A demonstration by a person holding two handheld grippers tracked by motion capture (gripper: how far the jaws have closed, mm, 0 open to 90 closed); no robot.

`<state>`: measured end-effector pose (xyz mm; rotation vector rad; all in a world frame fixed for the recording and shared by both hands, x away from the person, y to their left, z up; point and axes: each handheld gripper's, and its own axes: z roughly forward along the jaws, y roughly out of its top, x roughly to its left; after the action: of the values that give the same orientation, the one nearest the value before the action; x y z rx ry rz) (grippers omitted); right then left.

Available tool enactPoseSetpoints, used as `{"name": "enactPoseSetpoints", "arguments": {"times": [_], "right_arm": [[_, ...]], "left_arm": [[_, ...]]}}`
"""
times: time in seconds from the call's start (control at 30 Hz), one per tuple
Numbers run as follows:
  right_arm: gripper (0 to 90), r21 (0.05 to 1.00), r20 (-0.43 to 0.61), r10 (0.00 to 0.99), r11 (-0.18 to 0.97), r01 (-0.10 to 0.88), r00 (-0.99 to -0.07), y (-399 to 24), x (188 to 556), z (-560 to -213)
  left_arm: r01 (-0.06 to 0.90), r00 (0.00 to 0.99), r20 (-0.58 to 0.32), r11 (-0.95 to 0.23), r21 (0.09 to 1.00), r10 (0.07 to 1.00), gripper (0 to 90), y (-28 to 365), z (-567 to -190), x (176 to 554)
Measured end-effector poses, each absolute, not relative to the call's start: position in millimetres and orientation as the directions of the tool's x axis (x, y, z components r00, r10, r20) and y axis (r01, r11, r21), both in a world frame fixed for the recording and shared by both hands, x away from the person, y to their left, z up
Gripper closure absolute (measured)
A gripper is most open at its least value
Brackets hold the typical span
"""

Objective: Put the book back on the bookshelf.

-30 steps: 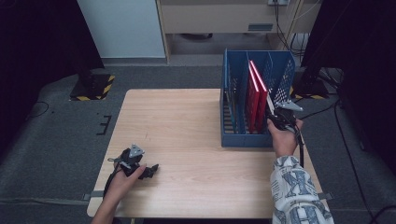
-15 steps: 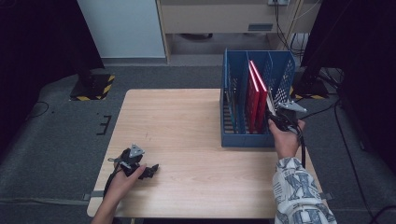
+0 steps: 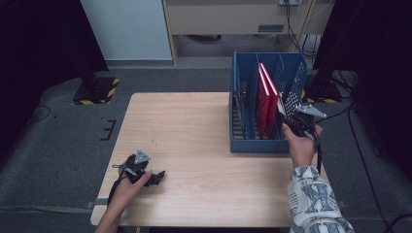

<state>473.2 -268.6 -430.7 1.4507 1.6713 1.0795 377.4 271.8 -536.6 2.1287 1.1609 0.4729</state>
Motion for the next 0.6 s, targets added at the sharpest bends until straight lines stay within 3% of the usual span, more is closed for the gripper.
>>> {"name": "enactPoseSetpoints", "arguments": {"times": [0.6], "right_arm": [[36.9,0.905,0.058,0.986,0.016,0.425,-0.16,-276.6,465.8,-425.3]], "left_arm": [[0.603,0.541,0.002,-0.39,0.696,0.841,0.0,271.8,-536.6,377.4]]}}
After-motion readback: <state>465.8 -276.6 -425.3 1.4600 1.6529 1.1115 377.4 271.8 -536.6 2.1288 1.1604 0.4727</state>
